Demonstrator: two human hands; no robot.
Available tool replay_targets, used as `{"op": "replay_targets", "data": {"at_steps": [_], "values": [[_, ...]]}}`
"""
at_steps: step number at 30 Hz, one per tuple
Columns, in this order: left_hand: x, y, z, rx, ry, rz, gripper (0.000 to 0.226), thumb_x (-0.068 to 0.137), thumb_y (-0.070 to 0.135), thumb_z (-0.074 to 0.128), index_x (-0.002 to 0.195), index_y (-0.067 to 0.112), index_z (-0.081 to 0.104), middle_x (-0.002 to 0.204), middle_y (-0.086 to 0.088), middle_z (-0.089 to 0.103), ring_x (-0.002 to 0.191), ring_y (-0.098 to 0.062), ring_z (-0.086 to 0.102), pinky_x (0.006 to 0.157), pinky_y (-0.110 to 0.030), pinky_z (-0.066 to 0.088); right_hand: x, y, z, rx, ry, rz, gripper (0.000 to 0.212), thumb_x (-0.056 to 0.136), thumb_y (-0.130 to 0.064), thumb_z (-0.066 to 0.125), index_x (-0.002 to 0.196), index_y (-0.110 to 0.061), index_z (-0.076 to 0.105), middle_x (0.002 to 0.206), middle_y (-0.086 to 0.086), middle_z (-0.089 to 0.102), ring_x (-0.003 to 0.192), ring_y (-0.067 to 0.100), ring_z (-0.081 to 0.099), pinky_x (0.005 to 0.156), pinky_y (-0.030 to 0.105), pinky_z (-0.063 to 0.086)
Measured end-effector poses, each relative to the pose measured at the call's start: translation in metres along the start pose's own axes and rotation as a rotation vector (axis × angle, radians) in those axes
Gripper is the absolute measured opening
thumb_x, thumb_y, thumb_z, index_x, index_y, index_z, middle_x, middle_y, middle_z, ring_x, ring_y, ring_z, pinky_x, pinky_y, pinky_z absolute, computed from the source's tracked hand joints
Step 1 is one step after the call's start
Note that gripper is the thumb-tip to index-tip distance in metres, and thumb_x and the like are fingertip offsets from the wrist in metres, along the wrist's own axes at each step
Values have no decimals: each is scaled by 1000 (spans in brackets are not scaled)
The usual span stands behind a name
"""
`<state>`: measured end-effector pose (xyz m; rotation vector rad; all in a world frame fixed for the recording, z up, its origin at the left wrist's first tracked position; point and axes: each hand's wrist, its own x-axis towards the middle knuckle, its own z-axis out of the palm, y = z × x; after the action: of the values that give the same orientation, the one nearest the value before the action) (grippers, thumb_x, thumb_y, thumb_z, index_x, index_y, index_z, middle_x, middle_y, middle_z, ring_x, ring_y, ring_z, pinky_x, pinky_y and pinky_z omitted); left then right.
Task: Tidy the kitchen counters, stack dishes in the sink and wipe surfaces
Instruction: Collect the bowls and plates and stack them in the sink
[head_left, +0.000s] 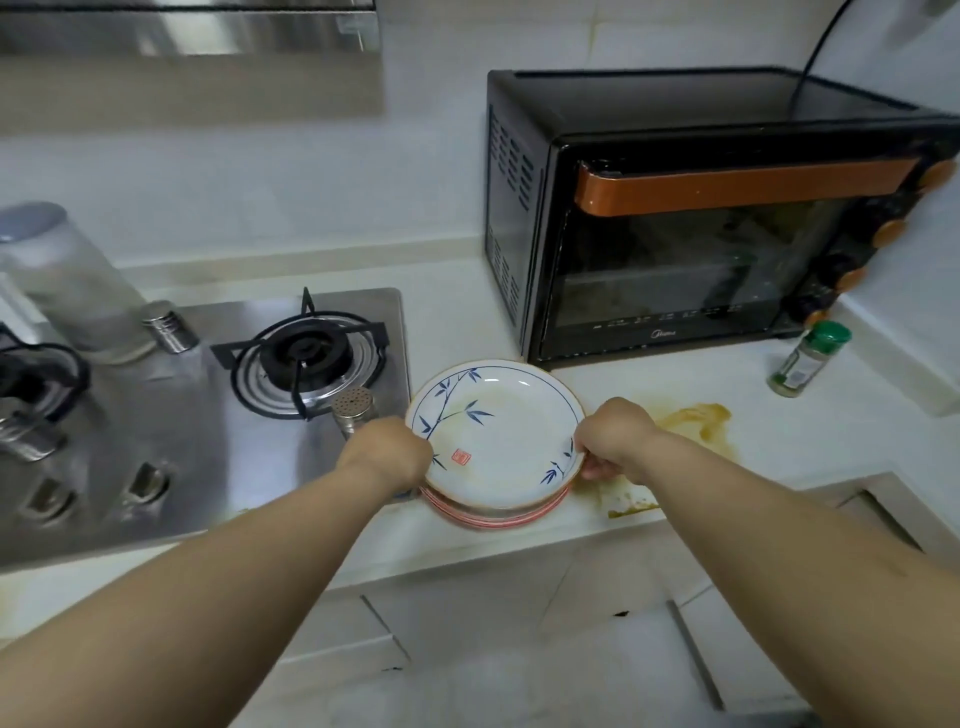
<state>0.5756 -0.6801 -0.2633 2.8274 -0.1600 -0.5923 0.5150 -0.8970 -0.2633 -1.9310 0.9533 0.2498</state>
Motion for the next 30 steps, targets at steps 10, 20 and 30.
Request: {"op": "replay_targets", "data": {"at_steps": [10,20,30], "values": [[2,-15,17,-309,-34,-106,30,85,25,49,107,6,53,102,-14,64,86,-33,64,62,-32,55,1,6,10,-115,11,2,13,83,-1,49,92,-3,59,81,11,58,72,31,63,66,40,60],[11,-20,23,-880,-219,-217,19,96,18,47,107,5,55,87,-20,63,64,-27,56,59,-32,51,3,12,20,139,-116,75,24,88,-2,42,110,-5,51,106,25,62,86,38,64,76,47,58],[18,-15,26,-1011,-258,-277,14,94,1,43,88,10,53,97,-17,67,88,-35,68,78,-48,58,-3,2,21,171,-89,112,23,88,9,34,82,-6,50,82,20,58,69,37,61,66,50,56]]}}
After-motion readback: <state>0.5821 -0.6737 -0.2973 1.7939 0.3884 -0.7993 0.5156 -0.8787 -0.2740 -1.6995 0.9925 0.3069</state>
